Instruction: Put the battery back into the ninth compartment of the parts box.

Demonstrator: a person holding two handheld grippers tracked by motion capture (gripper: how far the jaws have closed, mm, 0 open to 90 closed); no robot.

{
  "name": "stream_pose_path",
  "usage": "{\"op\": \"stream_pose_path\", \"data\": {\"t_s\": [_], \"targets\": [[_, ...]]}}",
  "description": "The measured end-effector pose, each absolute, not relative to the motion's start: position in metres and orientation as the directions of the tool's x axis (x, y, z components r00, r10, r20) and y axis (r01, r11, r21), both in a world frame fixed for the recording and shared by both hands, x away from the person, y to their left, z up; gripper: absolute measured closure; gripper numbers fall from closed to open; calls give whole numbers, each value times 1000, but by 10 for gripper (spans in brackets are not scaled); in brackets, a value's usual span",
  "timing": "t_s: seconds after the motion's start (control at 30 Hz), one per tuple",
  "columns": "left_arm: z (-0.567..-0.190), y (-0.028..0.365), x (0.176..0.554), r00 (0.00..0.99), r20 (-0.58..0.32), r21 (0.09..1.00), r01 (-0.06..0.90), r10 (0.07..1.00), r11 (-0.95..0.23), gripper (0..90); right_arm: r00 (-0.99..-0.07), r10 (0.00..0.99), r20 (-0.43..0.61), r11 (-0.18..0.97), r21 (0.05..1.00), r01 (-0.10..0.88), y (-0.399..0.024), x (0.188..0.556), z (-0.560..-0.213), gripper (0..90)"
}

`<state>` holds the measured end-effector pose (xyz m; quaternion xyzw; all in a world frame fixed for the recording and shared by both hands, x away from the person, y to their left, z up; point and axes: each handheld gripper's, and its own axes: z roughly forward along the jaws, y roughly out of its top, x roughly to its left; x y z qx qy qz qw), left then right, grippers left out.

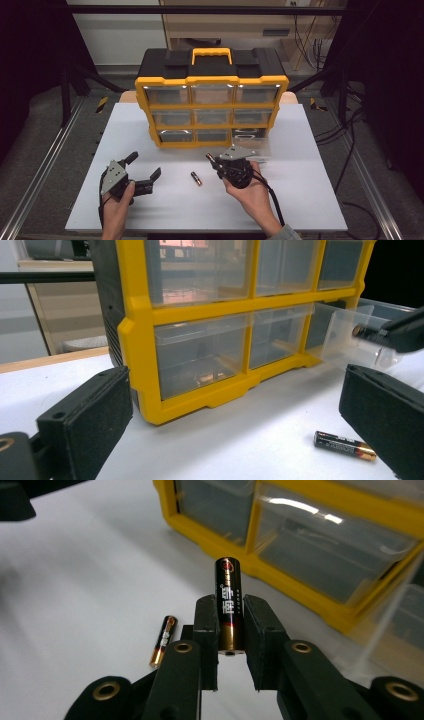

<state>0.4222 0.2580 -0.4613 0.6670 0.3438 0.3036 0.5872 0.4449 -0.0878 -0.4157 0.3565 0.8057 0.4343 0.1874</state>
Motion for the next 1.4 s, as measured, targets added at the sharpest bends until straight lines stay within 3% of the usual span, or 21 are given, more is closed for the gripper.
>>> {"op": "stream_pose_path", "data": {"t_s": [0.63, 1.4], "targets": [[-461, 259, 422, 575, -6, 993, 102, 818, -65, 7, -589, 806, 54, 229, 890, 394, -144, 454, -383, 768], [-461, 260, 422, 575, -5, 993, 102, 818, -66, 7, -542, 838, 67, 182, 901, 393, -168, 460, -377, 768]]}}
